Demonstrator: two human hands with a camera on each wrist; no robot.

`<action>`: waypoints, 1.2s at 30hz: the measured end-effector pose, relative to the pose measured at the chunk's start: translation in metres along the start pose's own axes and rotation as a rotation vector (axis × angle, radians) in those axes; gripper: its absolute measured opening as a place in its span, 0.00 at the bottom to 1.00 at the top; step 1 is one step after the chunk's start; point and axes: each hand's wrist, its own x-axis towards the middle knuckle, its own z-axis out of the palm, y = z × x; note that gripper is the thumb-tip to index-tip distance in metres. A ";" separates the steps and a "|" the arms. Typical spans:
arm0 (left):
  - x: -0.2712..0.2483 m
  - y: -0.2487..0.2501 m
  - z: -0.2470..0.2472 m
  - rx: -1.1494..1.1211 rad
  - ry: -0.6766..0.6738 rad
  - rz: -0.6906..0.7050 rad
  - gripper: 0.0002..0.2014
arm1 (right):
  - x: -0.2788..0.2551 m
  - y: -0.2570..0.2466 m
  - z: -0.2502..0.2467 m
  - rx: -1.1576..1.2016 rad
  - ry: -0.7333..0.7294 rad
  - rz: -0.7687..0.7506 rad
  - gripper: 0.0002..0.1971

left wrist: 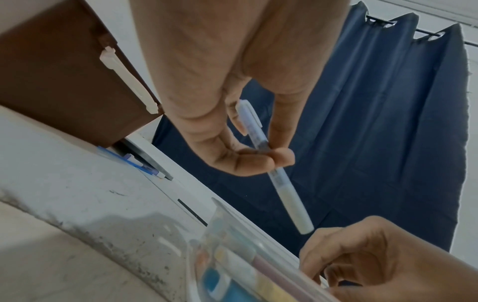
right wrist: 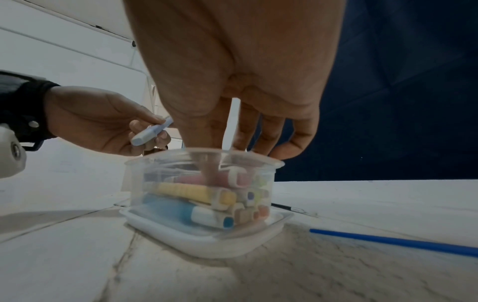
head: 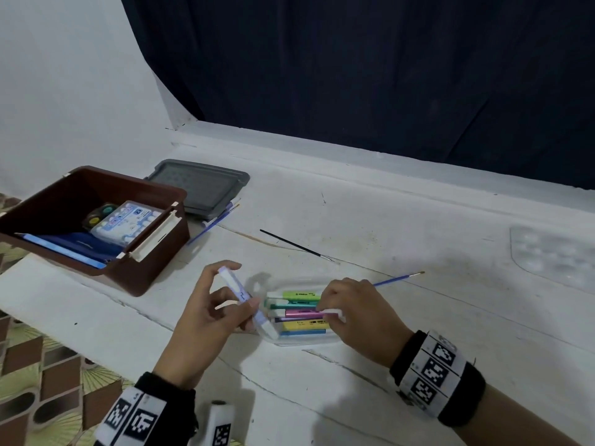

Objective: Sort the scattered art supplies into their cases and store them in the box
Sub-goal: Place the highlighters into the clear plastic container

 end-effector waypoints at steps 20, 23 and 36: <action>0.008 -0.026 0.017 0.652 -0.078 0.232 0.08 | -0.008 0.012 -0.011 0.271 0.004 0.168 0.09; 0.017 -0.030 0.018 0.913 -0.133 0.416 0.12 | -0.009 0.015 -0.010 0.301 0.020 0.188 0.11; 0.041 -0.036 0.014 0.823 -0.179 0.285 0.22 | -0.015 0.023 -0.003 0.444 0.032 0.265 0.11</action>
